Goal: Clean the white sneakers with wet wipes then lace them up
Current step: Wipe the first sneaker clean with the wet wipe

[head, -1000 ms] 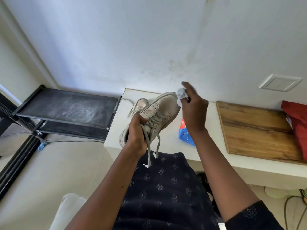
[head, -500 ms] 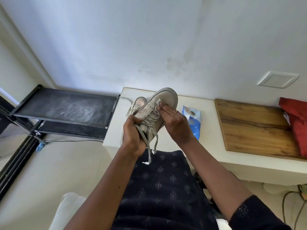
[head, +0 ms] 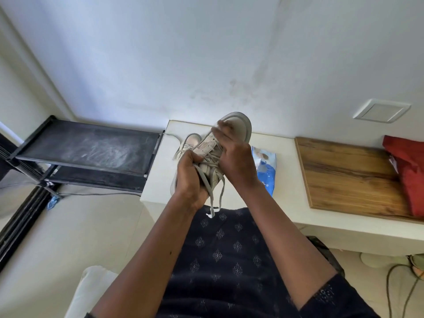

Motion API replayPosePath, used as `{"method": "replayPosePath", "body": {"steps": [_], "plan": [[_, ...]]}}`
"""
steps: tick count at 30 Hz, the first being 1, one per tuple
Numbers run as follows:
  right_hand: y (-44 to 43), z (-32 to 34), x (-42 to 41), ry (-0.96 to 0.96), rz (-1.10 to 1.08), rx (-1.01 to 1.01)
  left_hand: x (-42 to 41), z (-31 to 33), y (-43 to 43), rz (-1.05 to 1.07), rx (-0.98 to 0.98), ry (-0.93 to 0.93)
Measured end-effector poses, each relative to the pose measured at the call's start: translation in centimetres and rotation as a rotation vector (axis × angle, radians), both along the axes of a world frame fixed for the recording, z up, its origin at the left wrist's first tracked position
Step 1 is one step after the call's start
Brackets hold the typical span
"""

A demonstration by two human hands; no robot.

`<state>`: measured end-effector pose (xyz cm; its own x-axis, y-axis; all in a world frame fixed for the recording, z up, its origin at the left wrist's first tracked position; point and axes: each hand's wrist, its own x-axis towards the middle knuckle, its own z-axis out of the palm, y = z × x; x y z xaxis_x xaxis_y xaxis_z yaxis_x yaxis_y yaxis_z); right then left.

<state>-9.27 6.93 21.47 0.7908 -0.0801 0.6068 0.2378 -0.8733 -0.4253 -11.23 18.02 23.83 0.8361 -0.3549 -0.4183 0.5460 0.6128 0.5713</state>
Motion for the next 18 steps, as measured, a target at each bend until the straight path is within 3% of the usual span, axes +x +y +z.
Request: {"method": "replayPosePath", "body": {"steps": [8,18], "plan": [[-1.4,-0.6,-1.3,-0.075,0.081,-0.227,-0.2,-0.2,-0.3,0.016,-0.031,0.004],[-1.5,0.5,0.9,0.084,0.142,-0.337,-1.1,-0.9,-0.8,0.009,0.024,0.032]]}}
